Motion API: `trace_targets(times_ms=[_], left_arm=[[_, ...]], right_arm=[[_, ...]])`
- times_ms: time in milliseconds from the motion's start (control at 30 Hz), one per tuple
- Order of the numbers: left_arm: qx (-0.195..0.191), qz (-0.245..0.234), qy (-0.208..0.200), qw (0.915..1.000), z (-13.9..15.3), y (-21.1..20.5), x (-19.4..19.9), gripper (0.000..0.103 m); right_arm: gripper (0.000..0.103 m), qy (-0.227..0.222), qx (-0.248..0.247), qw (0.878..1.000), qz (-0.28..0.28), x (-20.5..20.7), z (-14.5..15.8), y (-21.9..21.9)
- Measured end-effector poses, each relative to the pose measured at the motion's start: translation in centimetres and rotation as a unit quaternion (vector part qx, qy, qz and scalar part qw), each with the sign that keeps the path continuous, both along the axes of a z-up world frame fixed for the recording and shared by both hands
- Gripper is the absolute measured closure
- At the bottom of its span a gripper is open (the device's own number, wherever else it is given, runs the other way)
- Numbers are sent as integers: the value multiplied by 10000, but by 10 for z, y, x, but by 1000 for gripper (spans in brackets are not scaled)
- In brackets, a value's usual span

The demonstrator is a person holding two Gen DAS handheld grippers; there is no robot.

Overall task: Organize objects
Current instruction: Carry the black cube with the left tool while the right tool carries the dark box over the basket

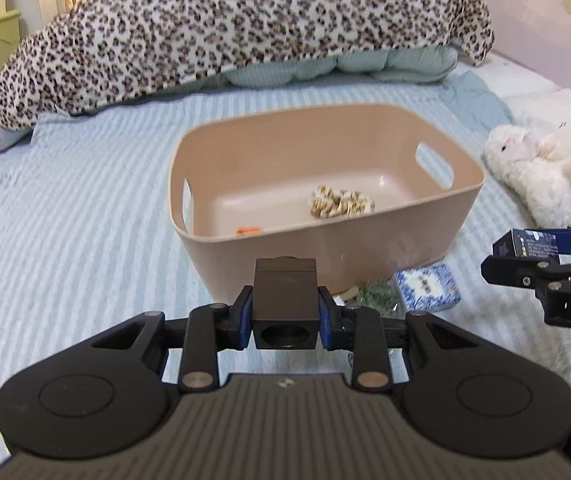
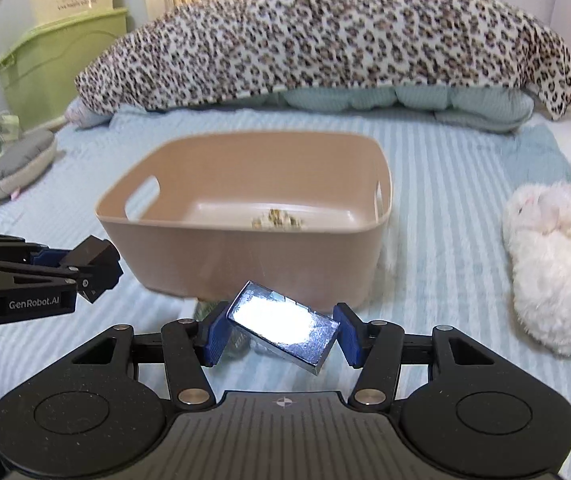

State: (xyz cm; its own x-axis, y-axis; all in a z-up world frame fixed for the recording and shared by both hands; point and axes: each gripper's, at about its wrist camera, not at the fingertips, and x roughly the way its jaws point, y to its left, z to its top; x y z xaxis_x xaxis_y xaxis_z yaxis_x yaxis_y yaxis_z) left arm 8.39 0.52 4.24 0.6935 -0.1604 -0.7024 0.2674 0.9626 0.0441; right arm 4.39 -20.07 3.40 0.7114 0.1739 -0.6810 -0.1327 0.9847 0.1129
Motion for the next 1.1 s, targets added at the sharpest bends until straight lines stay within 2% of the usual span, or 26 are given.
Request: trace_targets(times_ms=[200,567,767,933,1100], left_arm=[[-132,-48,-369,9992,22,3,-7,70],[-373,-49,-929,9950,44,-2,14,70],[-376,-32,-1129,9929,36,-16,43,70],[-307,121,-1087,9935,18,-24,75,70],[-135,334,-678,9970,-8,-28,110,70]], right_arm=[[51,-498,29,9988,-19,-4,26,-2],[51,-950,129,9952,-174,18,52,-9],[51,-1103,97,9935,-260,50,56,-8],[51,-1059,71,9936,-383,89,41,-9],[51,-771,12,9962,-415,122,14,-7]])
